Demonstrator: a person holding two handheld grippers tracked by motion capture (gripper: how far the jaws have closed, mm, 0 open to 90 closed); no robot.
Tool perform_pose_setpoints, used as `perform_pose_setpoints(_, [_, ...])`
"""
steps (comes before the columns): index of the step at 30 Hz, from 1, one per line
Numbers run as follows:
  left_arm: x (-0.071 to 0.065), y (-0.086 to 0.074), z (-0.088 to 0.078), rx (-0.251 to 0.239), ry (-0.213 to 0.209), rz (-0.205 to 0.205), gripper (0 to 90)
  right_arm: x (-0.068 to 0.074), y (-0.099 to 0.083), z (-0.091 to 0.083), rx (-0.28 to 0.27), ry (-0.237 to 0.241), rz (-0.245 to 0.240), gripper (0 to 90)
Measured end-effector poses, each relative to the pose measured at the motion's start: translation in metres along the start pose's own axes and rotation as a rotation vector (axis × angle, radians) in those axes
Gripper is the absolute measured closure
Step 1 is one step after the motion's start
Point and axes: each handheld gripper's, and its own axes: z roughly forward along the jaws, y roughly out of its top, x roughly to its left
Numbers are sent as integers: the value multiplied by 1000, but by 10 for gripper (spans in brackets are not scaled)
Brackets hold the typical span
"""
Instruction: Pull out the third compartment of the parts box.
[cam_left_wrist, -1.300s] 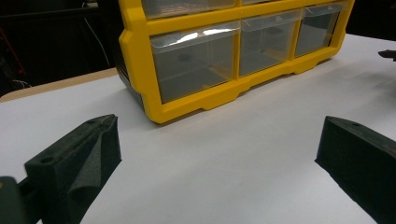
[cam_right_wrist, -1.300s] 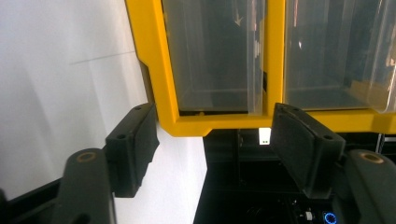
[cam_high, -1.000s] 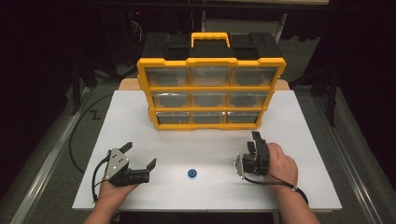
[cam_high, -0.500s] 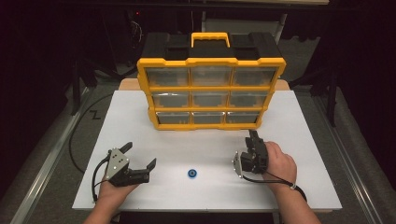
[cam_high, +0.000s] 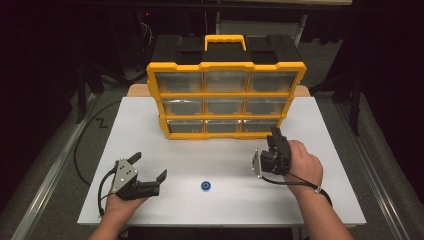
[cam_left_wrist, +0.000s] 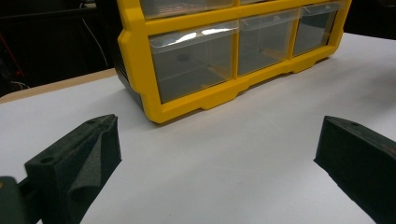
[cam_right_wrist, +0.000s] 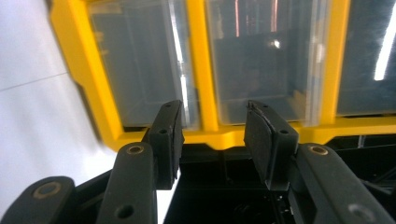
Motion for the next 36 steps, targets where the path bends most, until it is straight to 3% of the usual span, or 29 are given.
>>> perform_pose_setpoints(15, [0,0,0,-2,-2,-1,8,-32,7,4,6,-31,3,592])
perform_pose_setpoints(17, [0,0,0,-2,-3,-1,8,-38,8,4,0,-47,-23,595])
perform_pose_setpoints(22, [0,0,0,-1,-6,-1,8,-45,10,6,2,-52,-11,600])
perform_pose_setpoints(24, [0,0,0,-1,-6,-1,8,-50,10,7,-6,-66,-35,603])
perform_pose_setpoints(32, [1,0,0,-1,-8,-3,8,-65,13,8,-7,-84,-44,607])
perform_pose_setpoints(36, [1,0,0,-1,-9,-2,8,-72,15,8,-1,-86,-21,610])
